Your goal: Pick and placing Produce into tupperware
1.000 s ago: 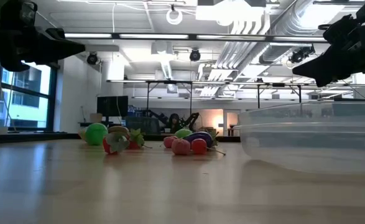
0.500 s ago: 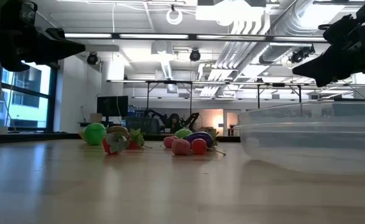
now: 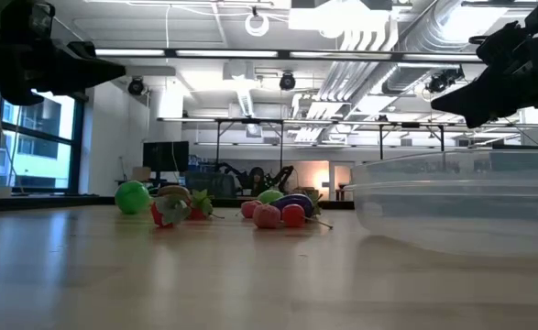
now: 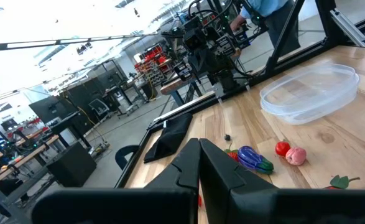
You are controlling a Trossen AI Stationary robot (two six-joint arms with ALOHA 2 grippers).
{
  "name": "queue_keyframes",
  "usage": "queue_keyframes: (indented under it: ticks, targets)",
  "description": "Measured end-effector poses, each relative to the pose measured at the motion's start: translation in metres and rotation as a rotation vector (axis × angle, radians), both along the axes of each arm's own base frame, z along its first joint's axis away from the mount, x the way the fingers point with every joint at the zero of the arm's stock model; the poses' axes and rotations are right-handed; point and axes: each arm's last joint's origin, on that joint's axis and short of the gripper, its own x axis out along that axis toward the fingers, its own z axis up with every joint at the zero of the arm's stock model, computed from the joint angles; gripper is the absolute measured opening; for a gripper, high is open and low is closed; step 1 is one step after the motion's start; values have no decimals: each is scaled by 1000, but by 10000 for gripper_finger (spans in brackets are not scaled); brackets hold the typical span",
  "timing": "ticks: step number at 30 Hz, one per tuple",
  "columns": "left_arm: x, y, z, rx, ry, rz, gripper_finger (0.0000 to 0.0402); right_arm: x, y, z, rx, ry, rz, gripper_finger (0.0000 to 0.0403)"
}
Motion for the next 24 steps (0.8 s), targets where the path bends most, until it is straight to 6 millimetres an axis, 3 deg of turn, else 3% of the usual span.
queue_keyframes:
  ticks: [13,18,24]
  targets:
    - [0,0,0,2,0,0,1,0,0,0,0,0,0,0]
    - [0,1,0,161,35,29,1,0,0,0,0,0,0,0]
    - [0,1,0,204,45,31,1,0,0,0,0,0,0,0]
